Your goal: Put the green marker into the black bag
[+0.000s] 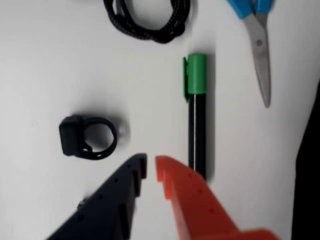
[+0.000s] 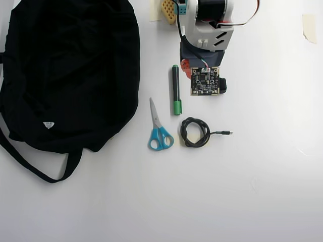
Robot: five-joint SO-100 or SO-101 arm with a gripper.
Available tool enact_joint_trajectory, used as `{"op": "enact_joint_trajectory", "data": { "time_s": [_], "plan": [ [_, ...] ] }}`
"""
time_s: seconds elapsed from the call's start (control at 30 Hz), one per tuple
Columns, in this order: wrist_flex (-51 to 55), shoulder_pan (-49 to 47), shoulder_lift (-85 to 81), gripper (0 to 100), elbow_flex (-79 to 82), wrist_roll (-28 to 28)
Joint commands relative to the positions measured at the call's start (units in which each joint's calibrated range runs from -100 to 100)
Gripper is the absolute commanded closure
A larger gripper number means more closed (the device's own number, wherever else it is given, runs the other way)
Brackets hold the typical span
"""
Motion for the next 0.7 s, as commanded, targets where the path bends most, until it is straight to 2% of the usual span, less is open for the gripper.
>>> {"op": "enact_joint_trajectory", "data": {
  "time_s": [0.0,0.67],
  "plan": [
    [0.59,-0.3,-1.7,98,-2.58,-0.27],
    [0.67,0.22,-1.62,98,-1.59,-0.74]
  ]
}}
